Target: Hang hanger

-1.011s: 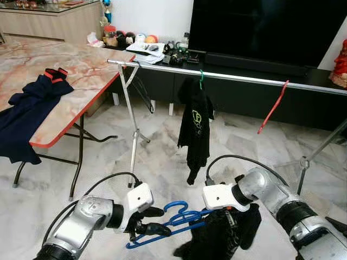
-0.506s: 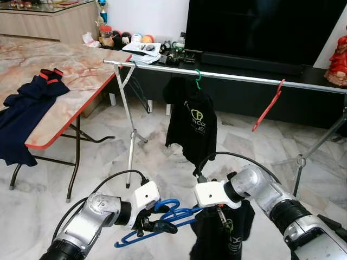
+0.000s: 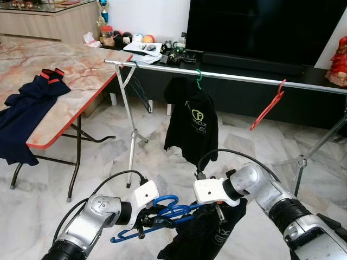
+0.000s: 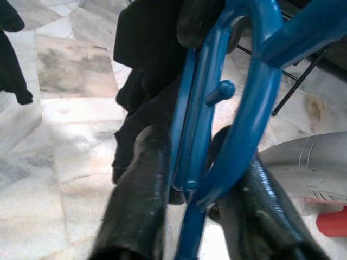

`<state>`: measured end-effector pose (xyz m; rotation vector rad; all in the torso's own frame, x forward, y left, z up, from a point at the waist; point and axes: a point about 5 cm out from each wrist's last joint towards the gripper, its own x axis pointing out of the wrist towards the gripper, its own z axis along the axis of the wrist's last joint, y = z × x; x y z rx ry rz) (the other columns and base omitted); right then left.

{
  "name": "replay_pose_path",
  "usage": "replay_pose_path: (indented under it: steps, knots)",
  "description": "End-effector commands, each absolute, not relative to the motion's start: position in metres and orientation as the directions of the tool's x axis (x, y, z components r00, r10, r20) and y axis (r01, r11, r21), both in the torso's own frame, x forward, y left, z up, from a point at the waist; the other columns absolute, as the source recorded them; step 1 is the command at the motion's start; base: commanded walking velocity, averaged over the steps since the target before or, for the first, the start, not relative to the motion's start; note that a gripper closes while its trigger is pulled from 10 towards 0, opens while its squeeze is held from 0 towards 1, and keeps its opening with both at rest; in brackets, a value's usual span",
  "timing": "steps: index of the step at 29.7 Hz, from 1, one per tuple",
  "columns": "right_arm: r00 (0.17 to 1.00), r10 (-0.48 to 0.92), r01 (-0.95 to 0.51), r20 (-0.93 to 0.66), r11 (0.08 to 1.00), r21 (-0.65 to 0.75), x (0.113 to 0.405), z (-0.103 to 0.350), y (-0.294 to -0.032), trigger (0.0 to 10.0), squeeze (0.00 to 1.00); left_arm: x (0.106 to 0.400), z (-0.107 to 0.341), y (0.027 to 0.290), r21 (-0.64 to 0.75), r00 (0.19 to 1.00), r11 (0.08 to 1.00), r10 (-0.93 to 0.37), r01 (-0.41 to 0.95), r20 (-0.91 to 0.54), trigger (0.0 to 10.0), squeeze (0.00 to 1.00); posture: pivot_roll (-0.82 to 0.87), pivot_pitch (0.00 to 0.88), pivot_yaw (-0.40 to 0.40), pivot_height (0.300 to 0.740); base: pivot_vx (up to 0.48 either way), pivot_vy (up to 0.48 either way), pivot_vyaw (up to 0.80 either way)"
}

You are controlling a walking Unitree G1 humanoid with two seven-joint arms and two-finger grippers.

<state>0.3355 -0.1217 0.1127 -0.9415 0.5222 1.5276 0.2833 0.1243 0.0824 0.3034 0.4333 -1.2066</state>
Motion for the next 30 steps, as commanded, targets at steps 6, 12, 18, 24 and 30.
replay_pose_path:
  steps: [6, 12, 18, 24, 30]
  knots:
    - [0.068, 0.622, -0.953, -0.78, -0.191, -0.235, 0.3421, 0.1275, -0.1174, 10.0, 0.0, 0.2874, 0.0855, 0.1259, 0.017, 0.318, 0.35, -0.828, 0.937, -0.462, 0.0, 0.0, 0.15, 0.015, -0.057, 0.74, 0.0, 0.0, 0.0]
    - [0.065, 0.62, -0.953, -0.782, -0.192, -0.232, 0.342, 0.1275, -0.1187, 10.0, 0.0, 0.289, 0.0869, 0.1257, 0.017, 0.33, 0.361, -0.831, 0.932, -0.448, 0.0, 0.0, 0.14, 0.032, -0.06, 0.74, 0.0, 0.0, 0.0]
    - [0.047, 0.621, -0.953, -0.782, -0.208, -0.222, 0.3421, 0.13, -0.1185, 10.0, 0.73, 0.2905, 0.0888, 0.1252, 0.015, 0.339, 0.369, -0.837, 0.929, -0.43, 0.0, 0.0, 0.14, 0.034, -0.063, 0.74, 0.0, 0.0, 0.0]
    - [0.019, 0.634, -0.952, -0.773, -0.225, -0.208, 0.3402, 0.1312, -0.118, 10.0, 1.0, 0.2903, 0.0887, 0.1258, 0.017, 0.345, 0.374, -0.836, 0.927, -0.426, 0.0, 0.0, 0.15, 0.014, -0.063, 0.74, 0.0, 0.0, 0.0]
    - [-0.002, 0.637, -0.951, -0.771, -0.238, -0.195, 0.3384, 0.131, -0.119, 10.0, 1.0, 0.2907, 0.0899, 0.1266, 0.014, 0.358, 0.387, -0.838, 0.922, -0.411, 0.0, 0.0, 0.15, 0.007, -0.061, 0.74, 0.0, 0.0, 0.0]
